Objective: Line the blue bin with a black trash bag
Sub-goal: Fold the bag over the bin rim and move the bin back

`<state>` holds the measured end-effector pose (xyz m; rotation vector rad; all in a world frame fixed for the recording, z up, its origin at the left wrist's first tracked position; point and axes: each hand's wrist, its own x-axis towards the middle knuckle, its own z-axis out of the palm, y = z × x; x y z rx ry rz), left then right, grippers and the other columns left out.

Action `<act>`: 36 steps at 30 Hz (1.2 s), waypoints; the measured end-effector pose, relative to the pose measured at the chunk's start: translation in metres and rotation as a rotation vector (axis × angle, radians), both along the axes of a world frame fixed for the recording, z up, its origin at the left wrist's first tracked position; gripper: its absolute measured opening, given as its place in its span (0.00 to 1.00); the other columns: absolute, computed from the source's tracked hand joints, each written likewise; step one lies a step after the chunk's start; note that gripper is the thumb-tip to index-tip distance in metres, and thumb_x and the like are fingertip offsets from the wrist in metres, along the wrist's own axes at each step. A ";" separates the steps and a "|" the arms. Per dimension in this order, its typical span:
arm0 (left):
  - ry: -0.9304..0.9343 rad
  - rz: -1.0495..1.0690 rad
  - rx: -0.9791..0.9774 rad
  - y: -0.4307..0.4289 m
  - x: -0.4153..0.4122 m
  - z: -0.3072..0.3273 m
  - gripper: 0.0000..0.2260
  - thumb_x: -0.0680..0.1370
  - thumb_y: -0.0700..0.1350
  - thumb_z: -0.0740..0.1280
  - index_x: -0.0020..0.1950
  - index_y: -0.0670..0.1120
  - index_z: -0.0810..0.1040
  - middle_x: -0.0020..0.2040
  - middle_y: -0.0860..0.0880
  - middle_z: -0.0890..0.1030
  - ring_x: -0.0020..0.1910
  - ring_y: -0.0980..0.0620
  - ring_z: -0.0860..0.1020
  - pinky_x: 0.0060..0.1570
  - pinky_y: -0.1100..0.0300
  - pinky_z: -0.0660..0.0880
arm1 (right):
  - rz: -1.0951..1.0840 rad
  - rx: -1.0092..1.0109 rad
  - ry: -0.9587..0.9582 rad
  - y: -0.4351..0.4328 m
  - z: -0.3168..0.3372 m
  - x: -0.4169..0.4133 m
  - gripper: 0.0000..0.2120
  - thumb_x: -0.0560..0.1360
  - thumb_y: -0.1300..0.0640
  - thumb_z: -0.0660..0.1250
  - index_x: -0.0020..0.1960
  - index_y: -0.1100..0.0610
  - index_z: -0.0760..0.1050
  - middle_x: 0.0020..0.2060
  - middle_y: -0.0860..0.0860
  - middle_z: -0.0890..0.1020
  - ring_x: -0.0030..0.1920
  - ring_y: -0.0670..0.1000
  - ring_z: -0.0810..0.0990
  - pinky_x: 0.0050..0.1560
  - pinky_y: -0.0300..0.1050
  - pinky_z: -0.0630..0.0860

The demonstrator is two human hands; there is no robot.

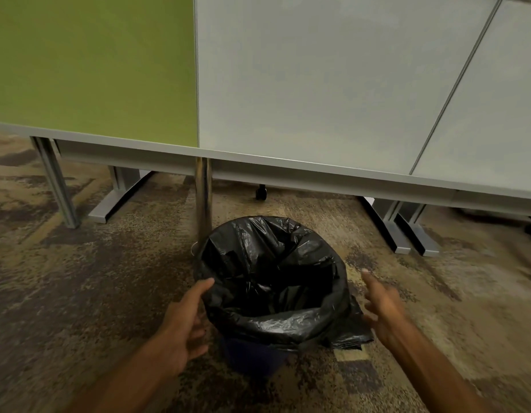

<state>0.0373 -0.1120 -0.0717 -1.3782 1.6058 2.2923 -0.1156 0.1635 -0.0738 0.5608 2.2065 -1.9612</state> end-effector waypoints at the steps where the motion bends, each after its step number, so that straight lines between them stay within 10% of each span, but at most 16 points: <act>1: -0.003 -0.009 0.070 0.002 -0.002 0.000 0.28 0.67 0.61 0.72 0.58 0.45 0.71 0.52 0.43 0.74 0.52 0.43 0.73 0.49 0.46 0.75 | 0.055 -0.062 -0.086 -0.005 0.008 0.008 0.22 0.75 0.45 0.66 0.58 0.61 0.69 0.42 0.54 0.78 0.41 0.53 0.76 0.38 0.47 0.74; 5: 0.100 0.086 0.314 0.009 -0.012 0.001 0.23 0.70 0.50 0.74 0.61 0.43 0.75 0.60 0.40 0.75 0.56 0.42 0.75 0.47 0.45 0.76 | 0.217 -0.224 -0.331 -0.023 0.018 0.020 0.19 0.69 0.43 0.71 0.45 0.58 0.75 0.37 0.55 0.81 0.40 0.54 0.78 0.39 0.48 0.75; 10: 0.152 0.195 0.280 0.008 -0.017 -0.009 0.07 0.71 0.34 0.71 0.45 0.43 0.76 0.45 0.43 0.79 0.45 0.47 0.78 0.51 0.50 0.75 | 0.234 -0.326 -0.327 -0.023 0.004 0.017 0.07 0.70 0.61 0.72 0.45 0.60 0.76 0.27 0.54 0.84 0.33 0.54 0.83 0.28 0.44 0.77; 22: 0.301 0.059 0.618 -0.013 -0.009 -0.013 0.08 0.65 0.30 0.65 0.39 0.41 0.73 0.39 0.45 0.76 0.43 0.49 0.76 0.50 0.54 0.72 | 0.186 -0.872 -0.221 -0.017 -0.017 0.021 0.06 0.71 0.70 0.62 0.46 0.65 0.75 0.36 0.61 0.85 0.34 0.57 0.85 0.34 0.51 0.83; 30: 0.332 0.097 0.487 -0.013 -0.004 -0.010 0.09 0.62 0.36 0.70 0.37 0.45 0.74 0.30 0.49 0.73 0.34 0.54 0.71 0.44 0.55 0.71 | 0.188 -0.720 -0.117 -0.019 -0.009 0.032 0.13 0.66 0.61 0.72 0.48 0.55 0.73 0.38 0.52 0.84 0.36 0.49 0.82 0.31 0.43 0.78; 36: 0.232 0.211 0.319 0.014 0.011 -0.004 0.23 0.63 0.59 0.74 0.53 0.49 0.77 0.38 0.50 0.78 0.39 0.52 0.73 0.45 0.56 0.69 | -0.025 -0.358 -0.007 -0.015 -0.005 0.063 0.24 0.73 0.47 0.69 0.62 0.60 0.72 0.54 0.56 0.81 0.49 0.53 0.79 0.39 0.47 0.72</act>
